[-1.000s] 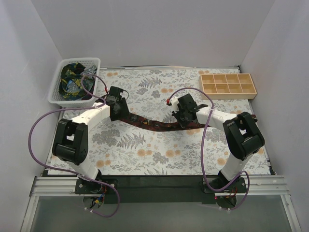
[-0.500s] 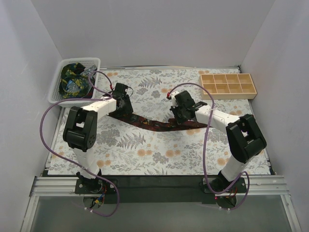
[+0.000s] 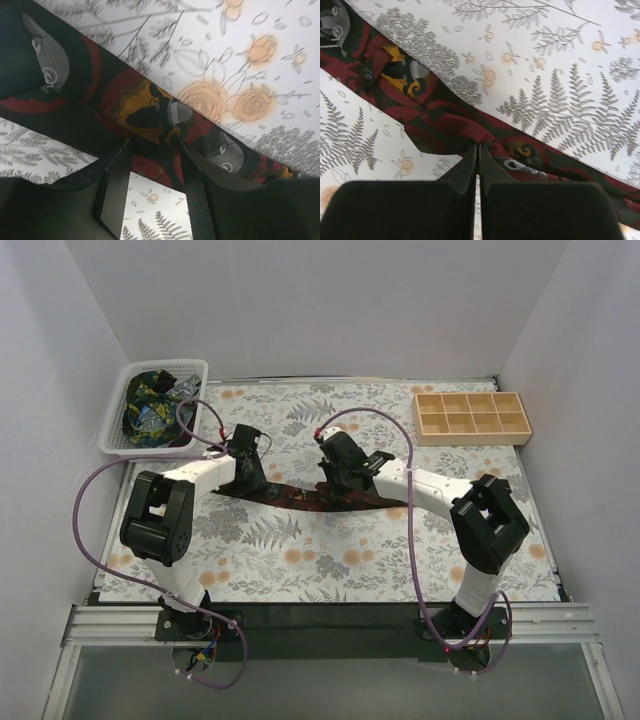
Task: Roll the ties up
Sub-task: Flatten the tie
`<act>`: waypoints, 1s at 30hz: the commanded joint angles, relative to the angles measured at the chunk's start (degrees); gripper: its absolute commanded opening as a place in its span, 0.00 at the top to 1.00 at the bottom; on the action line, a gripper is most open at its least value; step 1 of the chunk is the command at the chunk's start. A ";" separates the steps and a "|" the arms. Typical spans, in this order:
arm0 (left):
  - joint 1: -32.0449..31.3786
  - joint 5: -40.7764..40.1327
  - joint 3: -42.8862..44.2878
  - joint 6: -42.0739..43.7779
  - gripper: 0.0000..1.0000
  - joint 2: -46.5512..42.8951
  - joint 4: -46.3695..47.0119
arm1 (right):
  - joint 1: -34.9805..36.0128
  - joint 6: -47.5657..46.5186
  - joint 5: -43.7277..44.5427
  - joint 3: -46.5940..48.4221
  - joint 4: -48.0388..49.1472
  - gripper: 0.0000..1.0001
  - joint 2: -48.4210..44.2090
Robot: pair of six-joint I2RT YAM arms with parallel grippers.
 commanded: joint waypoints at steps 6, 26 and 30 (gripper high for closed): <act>0.71 -3.45 -6.69 -1.83 0.59 -9.65 -5.18 | 6.14 3.45 4.25 9.19 -3.67 0.99 7.85; 3.34 0.15 -17.15 -2.98 0.52 -23.99 4.92 | 9.84 3.36 10.84 25.36 -15.27 0.99 21.92; 3.61 0.59 -17.33 -3.15 0.52 -25.05 5.10 | 10.27 2.92 11.64 27.30 -16.59 0.99 23.68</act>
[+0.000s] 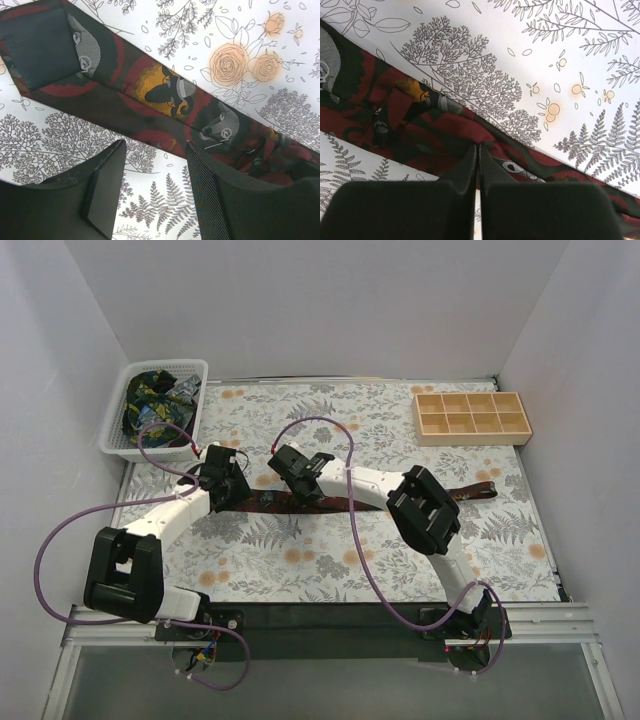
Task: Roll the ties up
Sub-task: Flatten the tie
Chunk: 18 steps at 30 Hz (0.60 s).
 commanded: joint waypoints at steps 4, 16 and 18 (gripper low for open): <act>0.68 -0.40 -0.43 -0.62 0.52 -4.00 1.99 | 1.16 0.14 3.27 4.86 -4.51 0.99 2.53; 0.95 0.74 -0.52 -0.62 0.53 -5.15 1.99 | 2.39 -0.12 3.10 9.17 -5.57 0.99 4.29; 0.95 0.57 -0.52 -0.62 0.53 -5.50 2.08 | 2.57 -0.12 3.44 9.61 -5.74 0.99 4.64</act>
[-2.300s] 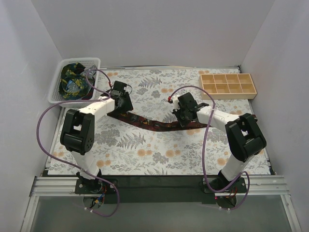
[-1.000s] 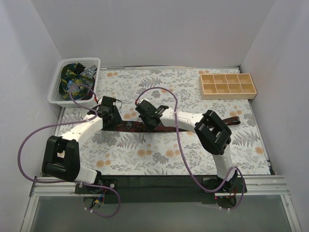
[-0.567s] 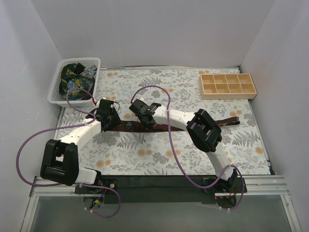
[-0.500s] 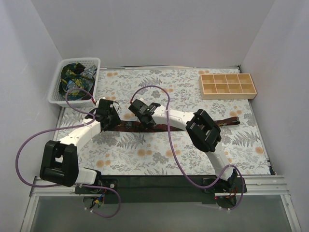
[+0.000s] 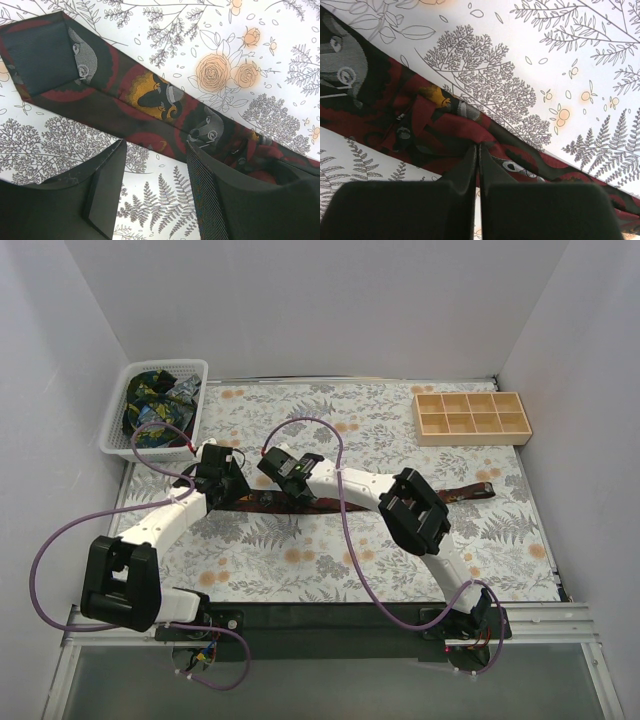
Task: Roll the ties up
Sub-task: Flatten the tie
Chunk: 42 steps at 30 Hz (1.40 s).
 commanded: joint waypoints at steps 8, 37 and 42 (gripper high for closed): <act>0.49 0.26 -0.37 -0.29 0.53 -3.16 1.29 | 1.09 0.71 0.14 4.74 -1.05 0.99 1.06; 0.49 13.09 -0.63 -0.29 0.51 2.37 4.28 | 0.39 -2.18 -17.26 -6.32 16.44 0.67 -7.37; 0.49 15.91 0.07 0.32 0.51 4.04 4.37 | -2.34 -3.59 -16.38 -15.35 18.63 0.54 -17.12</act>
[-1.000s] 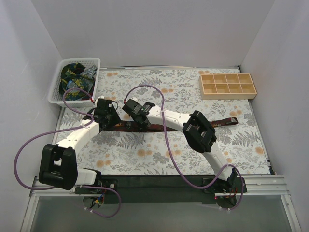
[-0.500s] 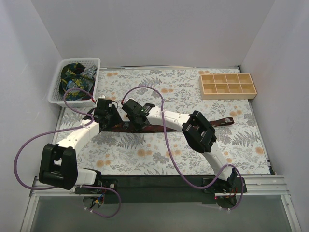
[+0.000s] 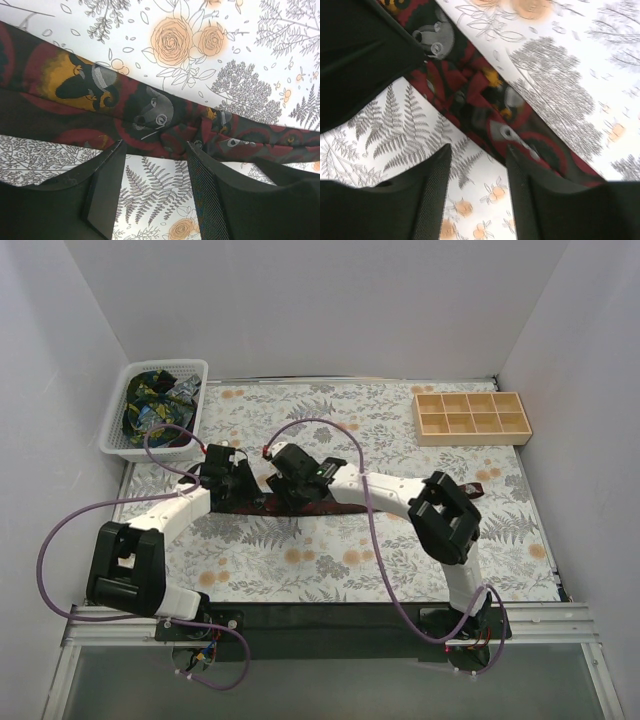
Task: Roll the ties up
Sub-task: Flatten the tie
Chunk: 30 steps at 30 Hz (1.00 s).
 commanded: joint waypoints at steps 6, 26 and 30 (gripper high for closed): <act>0.14 5.84 2.11 3.07 0.53 2.00 0.98 | -8.62 -2.11 -1.20 -17.45 6.39 0.42 -20.25; -3.03 4.88 6.07 5.80 0.67 9.64 -0.78 | -43.15 0.17 -6.90 -43.41 8.41 0.01 -53.83; -3.55 4.79 6.33 6.24 0.67 10.61 -0.95 | -45.89 0.26 -8.05 -44.20 8.41 0.02 -55.59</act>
